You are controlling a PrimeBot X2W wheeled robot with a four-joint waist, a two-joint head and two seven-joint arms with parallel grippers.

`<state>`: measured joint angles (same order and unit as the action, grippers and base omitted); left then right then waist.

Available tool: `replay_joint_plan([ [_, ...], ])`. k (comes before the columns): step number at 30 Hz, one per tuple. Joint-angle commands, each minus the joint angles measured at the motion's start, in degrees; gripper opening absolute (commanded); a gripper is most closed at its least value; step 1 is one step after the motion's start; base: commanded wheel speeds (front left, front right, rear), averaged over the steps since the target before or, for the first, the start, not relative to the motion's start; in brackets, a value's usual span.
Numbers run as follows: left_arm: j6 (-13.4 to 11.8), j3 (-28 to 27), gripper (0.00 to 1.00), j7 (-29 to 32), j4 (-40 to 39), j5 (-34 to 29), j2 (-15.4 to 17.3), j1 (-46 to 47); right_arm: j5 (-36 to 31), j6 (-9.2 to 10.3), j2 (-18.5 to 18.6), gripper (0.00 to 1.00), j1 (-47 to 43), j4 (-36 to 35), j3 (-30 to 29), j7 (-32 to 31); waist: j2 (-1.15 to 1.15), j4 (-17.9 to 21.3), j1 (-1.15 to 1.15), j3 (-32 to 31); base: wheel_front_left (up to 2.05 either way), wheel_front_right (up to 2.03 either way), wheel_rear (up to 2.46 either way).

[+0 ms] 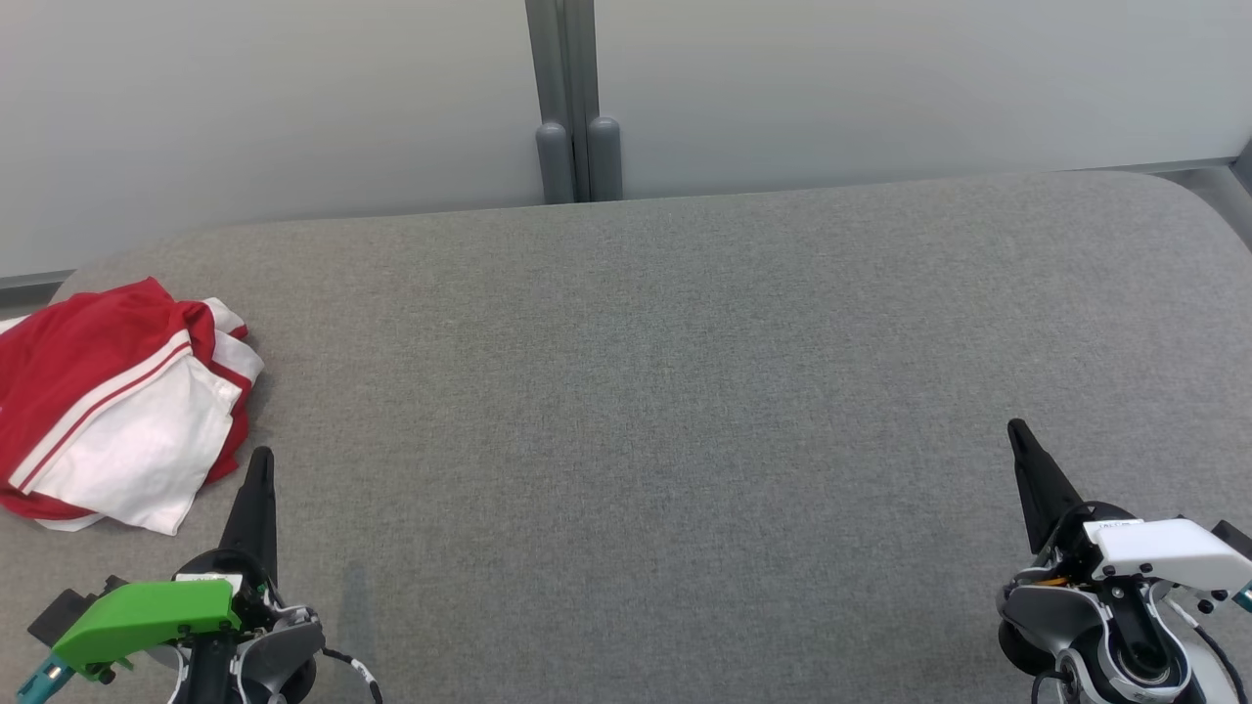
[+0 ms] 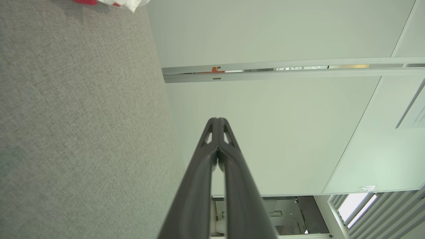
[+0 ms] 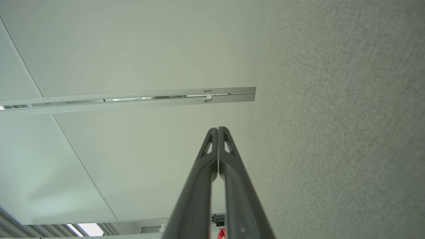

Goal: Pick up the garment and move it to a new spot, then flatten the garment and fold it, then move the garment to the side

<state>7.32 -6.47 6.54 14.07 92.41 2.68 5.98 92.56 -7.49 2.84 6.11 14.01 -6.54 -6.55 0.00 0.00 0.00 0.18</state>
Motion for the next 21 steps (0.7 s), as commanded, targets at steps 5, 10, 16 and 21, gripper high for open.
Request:
replay_joint_plan([
  [5,0.35,-0.10,0.00,0.14,-0.08,0.00,0.42,0.58,-0.30,0.00,0.07,0.00,0.32,0.09,0.01,-0.08,0.00,0.00,0.00,0.00,0.00,0.00,0.00],
  [10,0.35,-0.10,0.00,0.14,-0.08,0.00,0.42,0.58,-0.30,0.00,0.07,0.00,0.32,0.09,0.01,-0.08,0.00,0.00,0.00,0.00,0.00,0.00,0.00],
  [16,-0.11,0.14,1.00,-0.09,1.11,-0.01,-0.27,-0.85,0.00,0.02,-0.29,1.00,-0.71,1.02,0.05,0.05,0.00,0.00,0.00,0.01,0.00,0.00,0.00],
  [21,-0.12,0.66,1.00,-1.06,1.31,-0.60,-0.45,-1.78,-0.58,0.02,-0.50,1.00,-1.70,1.39,0.64,1.01,0.00,0.00,0.00,0.04,0.00,0.00,0.00],
])
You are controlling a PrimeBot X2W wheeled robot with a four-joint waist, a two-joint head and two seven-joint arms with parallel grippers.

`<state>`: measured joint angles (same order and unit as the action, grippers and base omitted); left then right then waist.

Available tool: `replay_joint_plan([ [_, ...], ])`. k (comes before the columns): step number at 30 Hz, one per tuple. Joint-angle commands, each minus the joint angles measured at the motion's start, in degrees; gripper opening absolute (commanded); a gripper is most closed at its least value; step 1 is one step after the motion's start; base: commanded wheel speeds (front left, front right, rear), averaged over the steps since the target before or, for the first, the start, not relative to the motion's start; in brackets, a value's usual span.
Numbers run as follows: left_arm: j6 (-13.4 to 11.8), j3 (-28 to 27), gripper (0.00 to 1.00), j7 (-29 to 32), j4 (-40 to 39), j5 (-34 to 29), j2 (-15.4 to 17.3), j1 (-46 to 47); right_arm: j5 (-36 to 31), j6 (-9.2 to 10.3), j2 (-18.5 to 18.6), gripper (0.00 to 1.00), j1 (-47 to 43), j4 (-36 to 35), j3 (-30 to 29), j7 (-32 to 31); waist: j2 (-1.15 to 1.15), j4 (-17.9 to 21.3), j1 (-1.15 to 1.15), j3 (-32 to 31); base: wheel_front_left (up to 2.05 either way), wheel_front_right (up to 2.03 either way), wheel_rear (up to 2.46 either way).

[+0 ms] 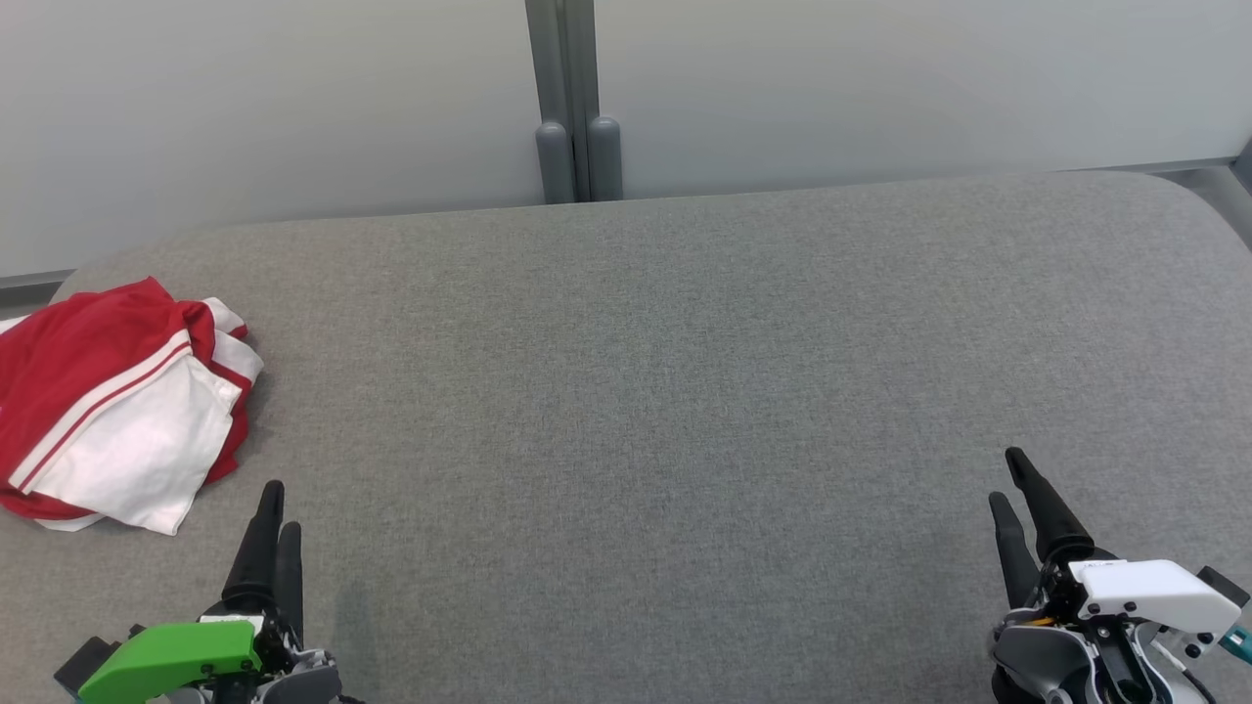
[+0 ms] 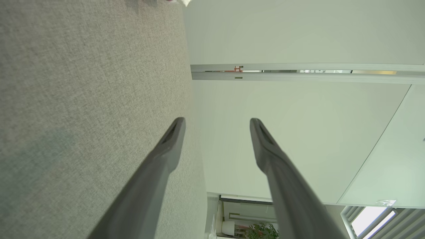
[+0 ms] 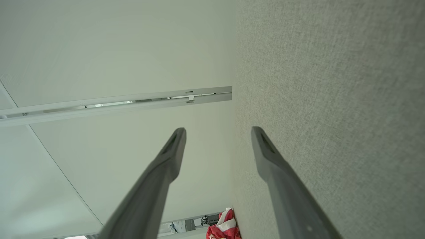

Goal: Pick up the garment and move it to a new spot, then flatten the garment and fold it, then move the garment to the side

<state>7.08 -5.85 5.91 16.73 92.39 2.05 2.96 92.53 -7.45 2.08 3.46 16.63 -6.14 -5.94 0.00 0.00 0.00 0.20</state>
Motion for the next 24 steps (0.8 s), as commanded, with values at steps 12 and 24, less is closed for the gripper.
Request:
replay_joint_plan([
  [12,0.19,0.44,1.00,-3.78,-3.54,-8.60,0.31,1.65,-7.35,-0.02,0.37,1.00,0.47,-3.74,1.85,3.77,0.00,0.02,0.00,0.11,0.00,0.00,0.00],
  [24,0.11,0.59,1.00,-6.71,-6.08,-23.18,0.43,1.92,-18.21,-0.02,0.48,1.00,0.16,-6.36,3.47,6.70,0.00,0.13,0.00,0.11,0.00,0.00,0.00],
])
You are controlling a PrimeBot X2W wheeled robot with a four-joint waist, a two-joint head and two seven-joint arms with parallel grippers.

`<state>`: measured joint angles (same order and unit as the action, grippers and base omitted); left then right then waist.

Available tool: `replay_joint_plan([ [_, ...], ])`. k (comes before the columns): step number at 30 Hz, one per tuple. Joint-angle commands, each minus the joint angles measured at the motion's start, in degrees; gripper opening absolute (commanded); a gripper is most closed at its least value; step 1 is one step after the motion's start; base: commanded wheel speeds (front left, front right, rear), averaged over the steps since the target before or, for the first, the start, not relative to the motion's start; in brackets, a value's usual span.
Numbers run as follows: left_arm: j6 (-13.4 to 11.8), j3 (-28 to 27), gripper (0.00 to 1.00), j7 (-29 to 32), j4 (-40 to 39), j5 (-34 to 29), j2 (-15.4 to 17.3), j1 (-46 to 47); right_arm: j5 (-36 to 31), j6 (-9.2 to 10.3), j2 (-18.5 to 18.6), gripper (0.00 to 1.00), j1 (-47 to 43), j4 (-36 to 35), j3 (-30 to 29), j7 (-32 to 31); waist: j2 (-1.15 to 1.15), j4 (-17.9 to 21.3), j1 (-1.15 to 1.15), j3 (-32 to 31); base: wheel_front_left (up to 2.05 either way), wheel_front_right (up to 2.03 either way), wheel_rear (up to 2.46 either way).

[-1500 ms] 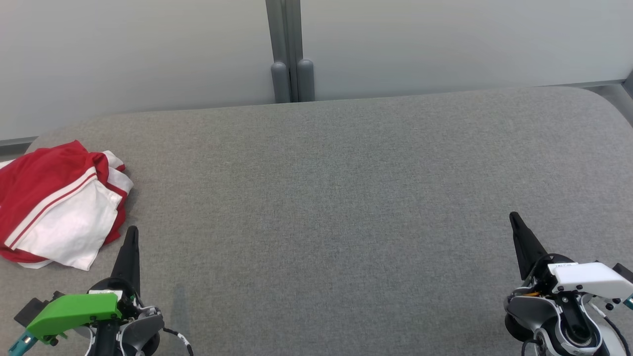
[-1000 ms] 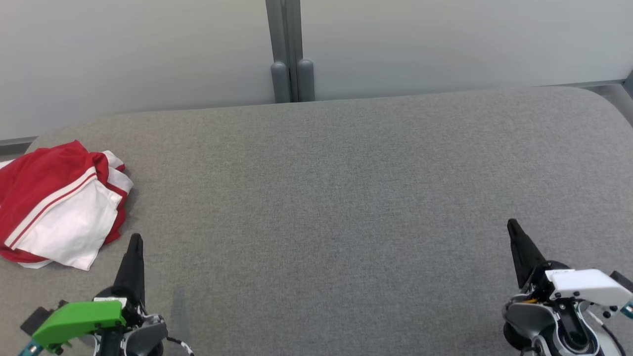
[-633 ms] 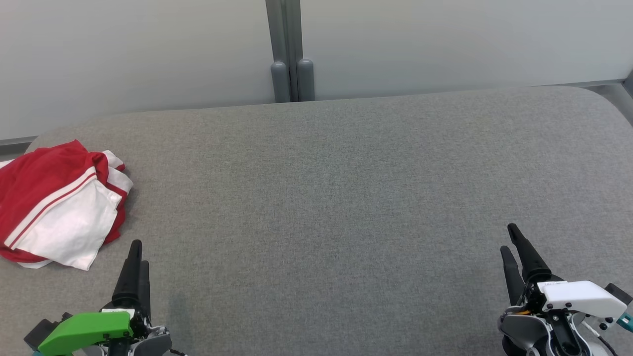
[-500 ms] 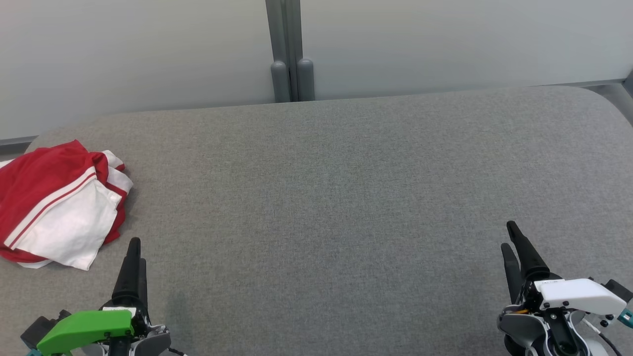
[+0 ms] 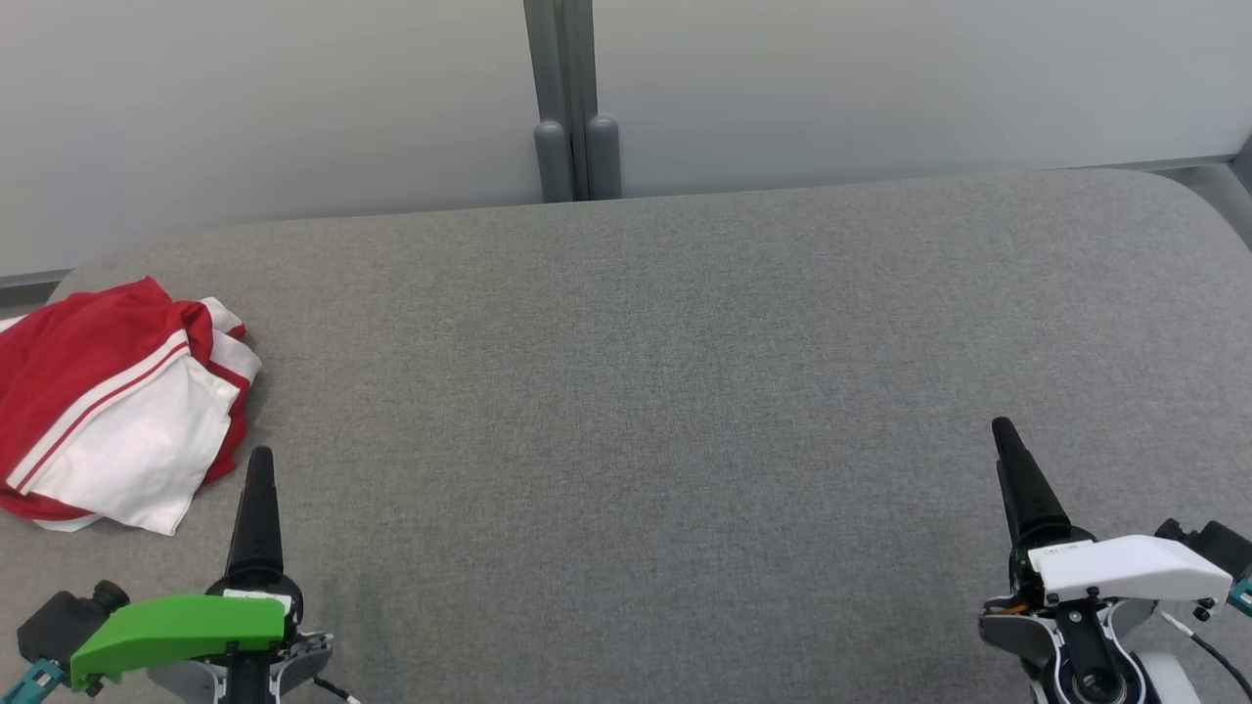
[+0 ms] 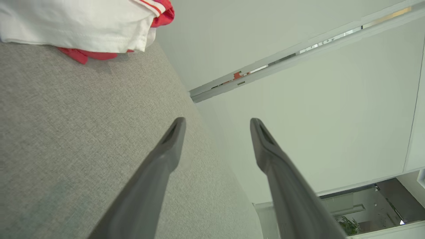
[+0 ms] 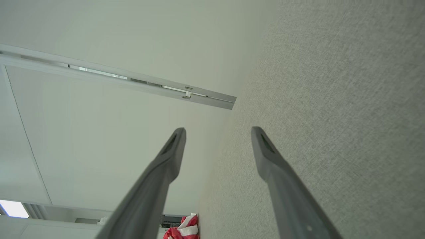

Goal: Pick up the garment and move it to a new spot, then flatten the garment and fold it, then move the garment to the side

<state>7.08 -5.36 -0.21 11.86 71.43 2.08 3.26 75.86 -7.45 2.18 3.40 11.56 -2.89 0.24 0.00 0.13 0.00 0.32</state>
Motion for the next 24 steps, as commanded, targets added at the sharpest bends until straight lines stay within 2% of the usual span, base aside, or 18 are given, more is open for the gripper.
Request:
replay_joint_plan([
  [1,0.08,0.22,1.00,-0.76,-1.42,-3.75,0.41,1.60,-2.37,-0.02,0.39,1.00,0.19,-1.49,0.38,0.72,0.00,0.02,0.00,-0.01,0.00,0.00,0.00],
  [14,-1.00,1.17,1.00,-3.51,-3.39,-21.05,0.72,0.87,-15.57,-0.02,0.46,1.00,-0.12,-3.40,2.98,3.45,0.00,0.10,0.00,-0.09,0.00,0.00,0.00],
  [24,-2.39,2.56,1.00,-5.33,-4.51,-31.34,1.76,-0.18,-26.15,-0.03,0.53,1.00,-0.68,-3.80,4.17,5.29,0.00,0.11,0.00,-0.22,0.00,0.00,0.00],
])
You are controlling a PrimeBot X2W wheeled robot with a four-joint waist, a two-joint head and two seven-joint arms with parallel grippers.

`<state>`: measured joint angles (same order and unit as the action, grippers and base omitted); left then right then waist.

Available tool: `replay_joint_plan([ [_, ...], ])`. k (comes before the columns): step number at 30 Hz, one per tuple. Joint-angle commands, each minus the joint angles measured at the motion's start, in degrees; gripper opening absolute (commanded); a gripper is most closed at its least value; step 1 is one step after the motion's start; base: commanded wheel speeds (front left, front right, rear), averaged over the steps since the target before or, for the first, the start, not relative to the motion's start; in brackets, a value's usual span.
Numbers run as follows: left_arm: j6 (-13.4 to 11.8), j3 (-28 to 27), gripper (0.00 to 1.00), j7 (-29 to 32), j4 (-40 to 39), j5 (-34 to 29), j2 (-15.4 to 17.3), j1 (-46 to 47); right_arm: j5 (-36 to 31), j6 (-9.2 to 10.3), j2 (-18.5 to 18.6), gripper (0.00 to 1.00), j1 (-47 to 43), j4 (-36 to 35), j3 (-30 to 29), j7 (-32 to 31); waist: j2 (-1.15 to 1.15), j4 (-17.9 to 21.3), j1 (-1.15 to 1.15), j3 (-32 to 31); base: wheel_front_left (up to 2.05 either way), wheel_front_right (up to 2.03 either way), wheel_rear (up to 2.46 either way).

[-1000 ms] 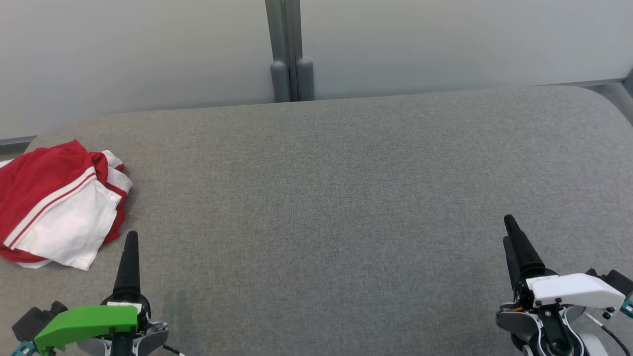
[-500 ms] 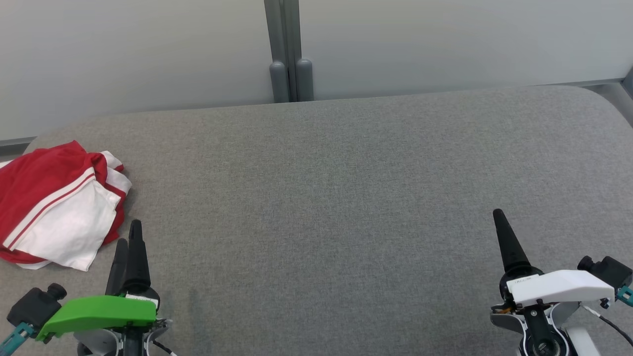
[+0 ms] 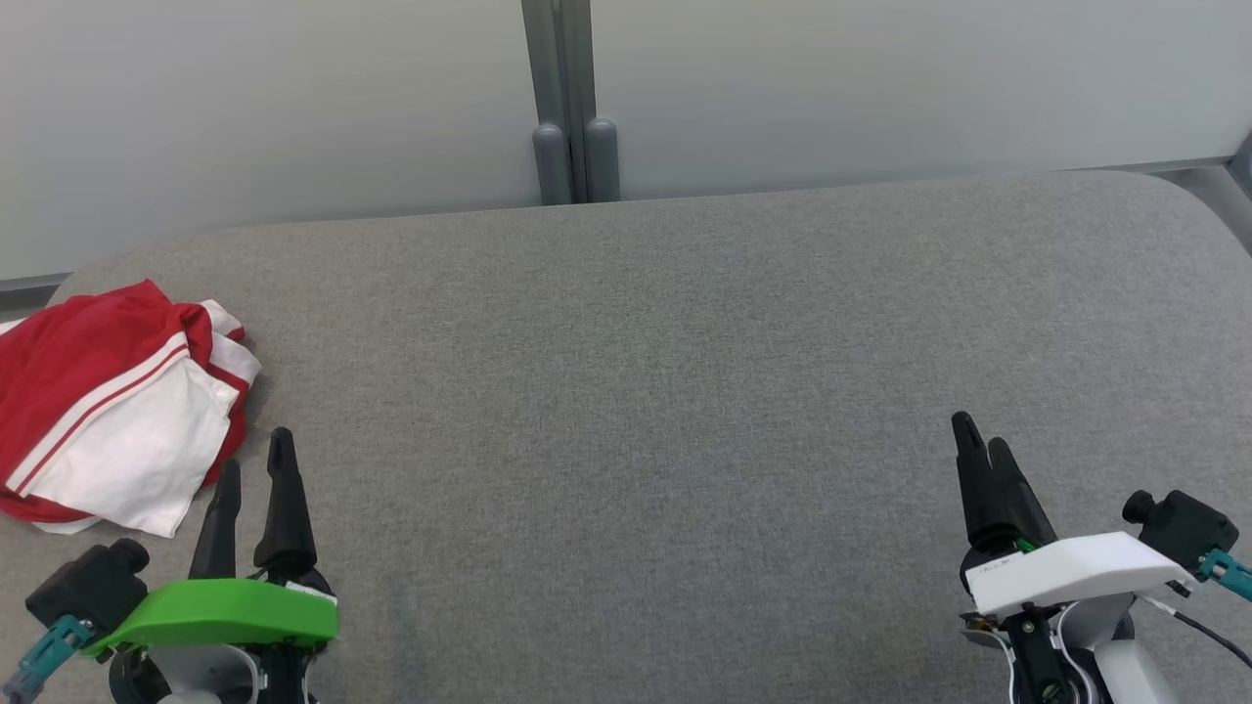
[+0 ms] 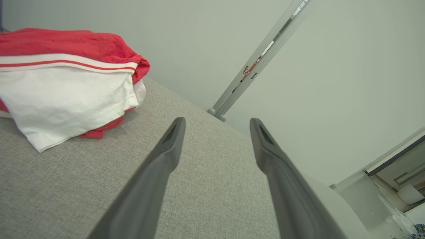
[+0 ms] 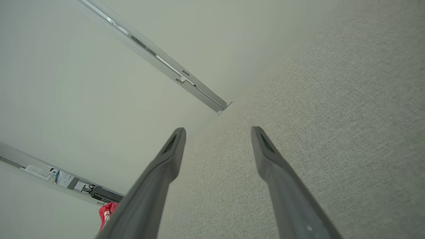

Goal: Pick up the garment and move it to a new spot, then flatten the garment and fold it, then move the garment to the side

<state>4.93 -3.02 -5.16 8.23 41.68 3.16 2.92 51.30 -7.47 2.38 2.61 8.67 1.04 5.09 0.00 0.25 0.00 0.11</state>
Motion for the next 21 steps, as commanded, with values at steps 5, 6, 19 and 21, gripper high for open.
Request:
replay_joint_plan([
  [5,-0.27,1.27,1.00,-1.25,-1.22,-5.18,1.13,-0.10,-5.40,-0.02,0.36,1.00,-0.23,-0.80,0.90,1.30,0.00,-0.04,0.00,-0.03,0.00,0.00,0.00],
  [6,-0.33,1.45,1.00,-1.42,-1.27,-5.97,1.22,-0.10,-6.21,-0.02,0.36,1.00,-0.26,-0.79,1.05,1.50,0.00,-0.04,0.00,-0.03,0.00,0.00,0.00],
  [19,-0.71,2.87,1.00,-3.49,-1.88,-13.65,1.78,-0.41,-15.31,-0.02,0.43,1.00,-0.62,-1.48,2.42,3.54,0.00,0.14,0.00,-0.09,0.00,0.00,0.00],
  [21,-0.60,3.08,1.00,-3.79,-1.83,-14.69,1.86,-0.44,-16.55,-0.02,0.44,1.00,-0.65,-1.48,2.49,3.85,0.00,0.14,0.00,-0.10,0.00,0.00,0.00],
])
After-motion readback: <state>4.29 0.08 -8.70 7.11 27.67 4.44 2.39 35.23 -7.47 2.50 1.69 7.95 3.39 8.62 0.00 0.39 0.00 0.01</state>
